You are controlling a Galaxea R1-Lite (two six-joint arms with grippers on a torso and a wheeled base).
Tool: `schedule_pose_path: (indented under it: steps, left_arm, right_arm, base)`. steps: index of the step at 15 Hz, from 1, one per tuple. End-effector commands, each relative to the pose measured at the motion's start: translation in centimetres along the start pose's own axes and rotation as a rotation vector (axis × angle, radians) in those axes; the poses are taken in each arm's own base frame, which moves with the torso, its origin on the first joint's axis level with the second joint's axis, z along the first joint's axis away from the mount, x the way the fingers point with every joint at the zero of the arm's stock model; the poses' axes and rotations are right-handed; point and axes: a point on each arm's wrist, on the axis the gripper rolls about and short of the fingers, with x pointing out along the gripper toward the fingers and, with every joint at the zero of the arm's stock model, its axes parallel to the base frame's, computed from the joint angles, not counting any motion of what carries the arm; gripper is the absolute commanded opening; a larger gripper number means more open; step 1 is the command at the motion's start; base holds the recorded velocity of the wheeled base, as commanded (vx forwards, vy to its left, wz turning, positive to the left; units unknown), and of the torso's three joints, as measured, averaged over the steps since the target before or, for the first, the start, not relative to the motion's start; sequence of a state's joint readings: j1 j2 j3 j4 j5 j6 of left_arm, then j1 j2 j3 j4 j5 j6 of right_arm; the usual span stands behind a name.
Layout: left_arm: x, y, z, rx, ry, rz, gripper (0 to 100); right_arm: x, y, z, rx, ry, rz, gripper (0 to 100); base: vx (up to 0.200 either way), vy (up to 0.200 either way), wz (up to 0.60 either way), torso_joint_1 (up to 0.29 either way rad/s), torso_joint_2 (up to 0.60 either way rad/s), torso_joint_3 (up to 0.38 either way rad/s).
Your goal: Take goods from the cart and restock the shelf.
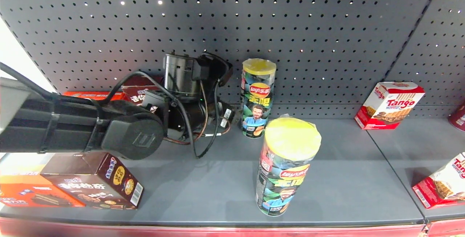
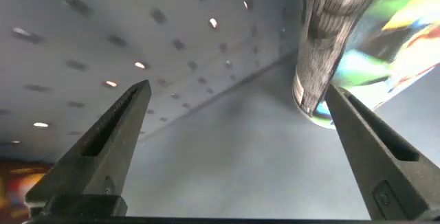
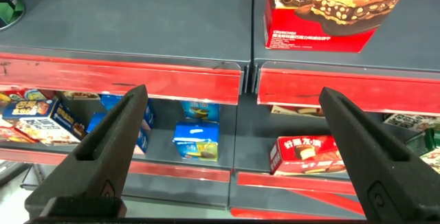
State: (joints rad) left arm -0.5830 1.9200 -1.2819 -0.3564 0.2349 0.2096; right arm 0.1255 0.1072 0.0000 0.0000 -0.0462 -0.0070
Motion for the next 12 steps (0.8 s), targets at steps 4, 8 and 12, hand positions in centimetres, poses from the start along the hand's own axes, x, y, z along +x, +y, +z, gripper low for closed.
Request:
schedule_pose_path:
  steps: [4, 8, 12]
  left_arm:
    - [-4.0, 1.5, 2.5, -0.031, -0.073, 0.122, 100]
    - [-4.7, 1.8, 3.3, -0.058, -0.145, 0.128, 100]
    - [-4.1, 1.5, 2.7, -0.079, -0.238, 0.110, 100]
  right_arm:
    - [0.0, 0.0, 0.0, -0.001, 0.002, 0.000, 100]
    - [0.0, 0.0, 0.0, -0.007, 0.001, 0.048, 100]
    - [-0.8, 0.0, 4.7, 0.018, -0.133, 0.048, 100]
  base:
    - [0.000, 0.000, 0.00, 0.000, 0.00, 0.000]
    - [0.000, 0.000, 0.00, 0.000, 0.00, 0.000]
    - [0.000, 0.000, 0.00, 0.000, 0.00, 0.000]
